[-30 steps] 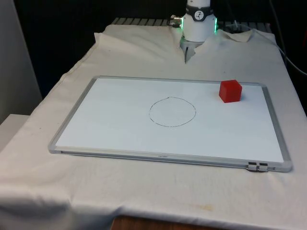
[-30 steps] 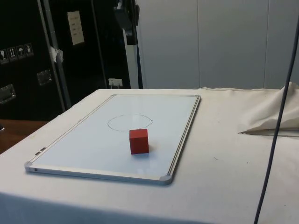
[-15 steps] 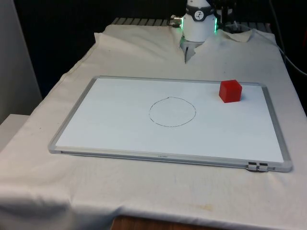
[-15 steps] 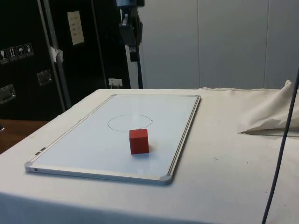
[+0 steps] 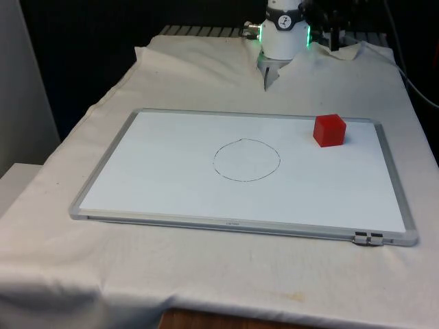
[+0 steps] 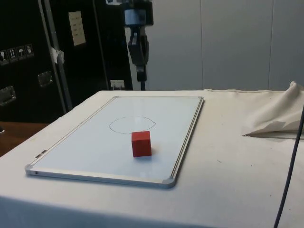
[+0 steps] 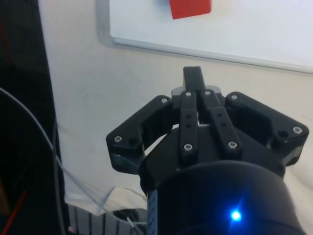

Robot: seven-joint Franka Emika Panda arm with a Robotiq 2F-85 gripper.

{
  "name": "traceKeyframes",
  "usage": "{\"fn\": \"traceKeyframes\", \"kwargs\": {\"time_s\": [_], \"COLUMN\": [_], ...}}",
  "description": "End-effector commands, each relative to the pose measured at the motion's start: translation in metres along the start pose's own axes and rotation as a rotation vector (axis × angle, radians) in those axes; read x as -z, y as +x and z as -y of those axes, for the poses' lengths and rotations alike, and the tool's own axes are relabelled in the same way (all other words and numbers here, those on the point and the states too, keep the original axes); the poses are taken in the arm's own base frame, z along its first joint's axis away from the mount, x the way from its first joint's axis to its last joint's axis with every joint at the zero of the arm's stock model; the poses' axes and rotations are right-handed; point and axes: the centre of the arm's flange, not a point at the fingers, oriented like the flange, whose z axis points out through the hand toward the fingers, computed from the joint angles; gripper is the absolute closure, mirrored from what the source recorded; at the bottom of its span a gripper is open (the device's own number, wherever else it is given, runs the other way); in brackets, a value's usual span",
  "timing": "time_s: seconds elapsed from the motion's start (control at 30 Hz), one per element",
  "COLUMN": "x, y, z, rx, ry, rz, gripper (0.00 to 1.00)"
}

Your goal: Push the cube into the marked area.

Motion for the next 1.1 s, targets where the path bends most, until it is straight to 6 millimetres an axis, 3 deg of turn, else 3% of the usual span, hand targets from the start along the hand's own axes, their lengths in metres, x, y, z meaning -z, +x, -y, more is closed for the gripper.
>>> {"fn": "traceKeyframes", "kwargs": {"time_s": [0.0, 0.57, 1.07], "x": [-0.003, -0.04, -0.09], "y": [-0.001, -0.014, -0.016], "z": [0.002, 0.047, 0.102], "rx": [0.006, 0.059, 0.089], "ry": [0.003, 0.03, 0.019], "rz": [-0.001, -0.026, -0.053], "gripper": [1.0, 1.0, 1.0]}}
